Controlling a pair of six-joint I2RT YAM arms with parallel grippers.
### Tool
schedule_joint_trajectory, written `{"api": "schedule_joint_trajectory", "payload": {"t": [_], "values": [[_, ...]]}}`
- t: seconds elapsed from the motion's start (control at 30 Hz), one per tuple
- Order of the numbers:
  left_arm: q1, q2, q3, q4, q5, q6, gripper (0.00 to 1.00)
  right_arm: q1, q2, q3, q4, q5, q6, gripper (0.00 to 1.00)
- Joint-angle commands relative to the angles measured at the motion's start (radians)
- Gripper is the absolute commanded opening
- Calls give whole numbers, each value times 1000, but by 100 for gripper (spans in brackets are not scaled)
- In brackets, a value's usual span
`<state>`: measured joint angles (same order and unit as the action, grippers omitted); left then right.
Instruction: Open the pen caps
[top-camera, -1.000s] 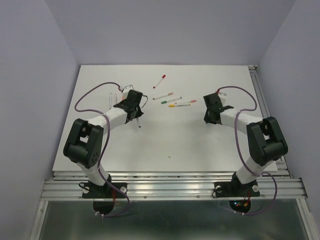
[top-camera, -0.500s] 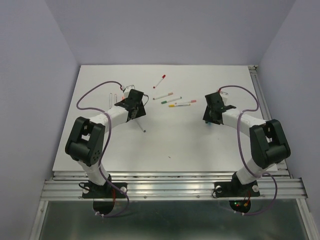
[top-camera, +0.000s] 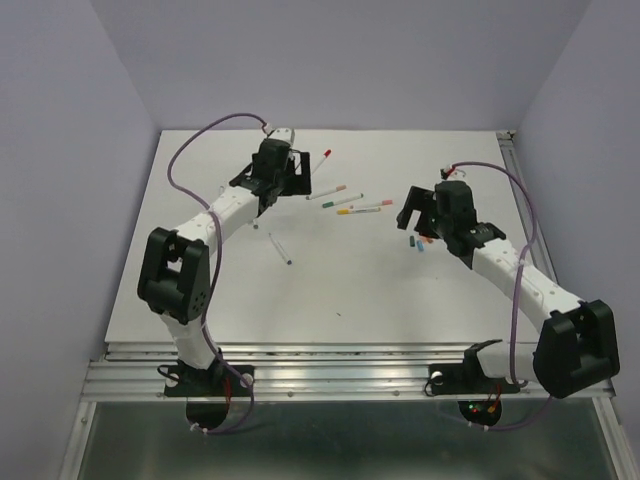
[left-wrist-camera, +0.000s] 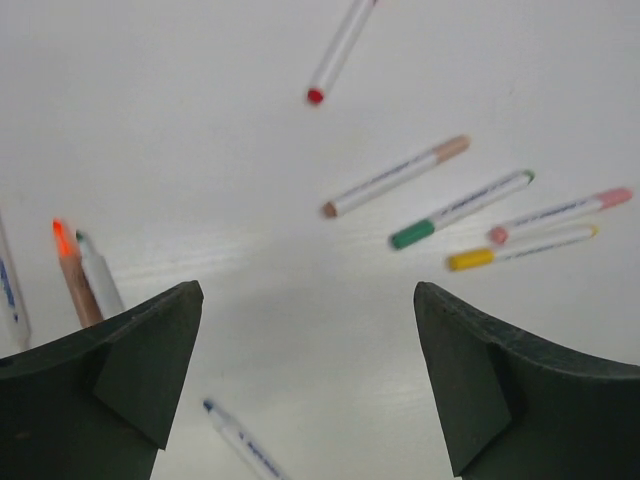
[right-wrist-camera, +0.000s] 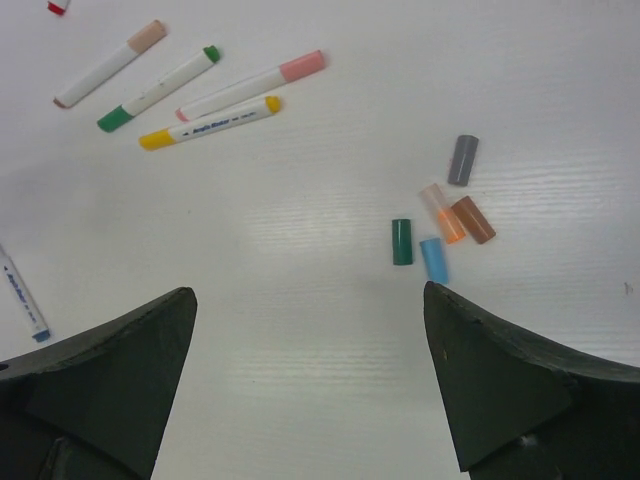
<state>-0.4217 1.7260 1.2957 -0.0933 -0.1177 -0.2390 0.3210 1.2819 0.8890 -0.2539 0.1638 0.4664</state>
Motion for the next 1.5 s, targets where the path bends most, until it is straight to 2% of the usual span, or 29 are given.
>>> {"api": "schedule_joint_trajectory", "payload": {"t": [0.0,0.07,0.17,0.23,0.47,0.63,0.73,1.03,1.1,1.17,1.3,1.47], "values": [[24,155,226,73,111,139,99,-3,-75,-83,102,-96,-44,100],[27,229,364,58,177,156,99,-5,-108,-149,126,-90,-41,100],[27,393,549,20,174,202,99,-3,-142,-217,183,-105,-41,100],[31,450,679,-2,173,228,99,-3,-148,-232,194,-148,-57,100],[38,717,1000,-17,161,314,99,-3,-164,-236,188,-217,-66,100],[49,894,1175,-20,202,244,99,-3,-174,-246,202,-248,-75,100],[67,937,1214,-8,256,196,99,-3,-167,-240,199,-262,-78,100],[78,978,1246,-39,248,101,99,-3,-147,-228,182,-276,-71,100],[77,991,1245,-81,245,96,98,-3,-142,-223,176,-277,-69,100],[72,998,1246,-120,218,112,93,-3,-141,-220,173,-274,-69,100],[69,1009,1238,-198,193,142,92,-3,-141,-220,176,-290,-64,100],[54,1006,1229,-220,190,184,92,-3,-141,-214,165,-300,-64,100]]}}
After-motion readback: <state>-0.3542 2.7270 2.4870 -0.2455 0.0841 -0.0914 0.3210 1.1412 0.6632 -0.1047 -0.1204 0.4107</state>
